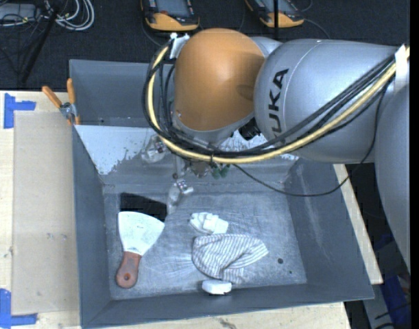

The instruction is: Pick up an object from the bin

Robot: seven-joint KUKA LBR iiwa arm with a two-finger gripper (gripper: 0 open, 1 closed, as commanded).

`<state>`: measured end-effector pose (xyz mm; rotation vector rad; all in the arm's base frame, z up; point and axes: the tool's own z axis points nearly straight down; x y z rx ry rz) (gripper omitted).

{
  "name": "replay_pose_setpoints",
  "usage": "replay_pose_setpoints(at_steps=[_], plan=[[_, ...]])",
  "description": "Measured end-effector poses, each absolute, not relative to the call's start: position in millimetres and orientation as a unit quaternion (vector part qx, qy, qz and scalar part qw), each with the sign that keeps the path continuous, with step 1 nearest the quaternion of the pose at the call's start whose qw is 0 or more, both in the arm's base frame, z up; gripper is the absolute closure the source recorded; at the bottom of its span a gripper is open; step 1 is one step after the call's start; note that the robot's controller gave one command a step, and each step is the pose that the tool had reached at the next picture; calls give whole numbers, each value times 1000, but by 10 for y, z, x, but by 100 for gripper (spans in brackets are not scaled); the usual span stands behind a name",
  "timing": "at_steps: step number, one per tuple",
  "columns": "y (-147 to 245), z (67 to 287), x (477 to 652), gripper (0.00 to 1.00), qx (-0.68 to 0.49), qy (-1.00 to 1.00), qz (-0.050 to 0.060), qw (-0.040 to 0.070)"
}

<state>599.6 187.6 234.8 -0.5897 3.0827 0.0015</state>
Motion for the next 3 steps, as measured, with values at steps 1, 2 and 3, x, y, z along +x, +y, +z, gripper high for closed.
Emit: replay_pose_setpoints(at_steps=[1, 2, 3], plan=[[1832, 2071, 5939, 0, -188, 982, 0, -3], [1852, 1788, 5971, 0, -224, 975, 0, 3], [1766, 1199, 5955, 0, -249, 968, 0, 2]])
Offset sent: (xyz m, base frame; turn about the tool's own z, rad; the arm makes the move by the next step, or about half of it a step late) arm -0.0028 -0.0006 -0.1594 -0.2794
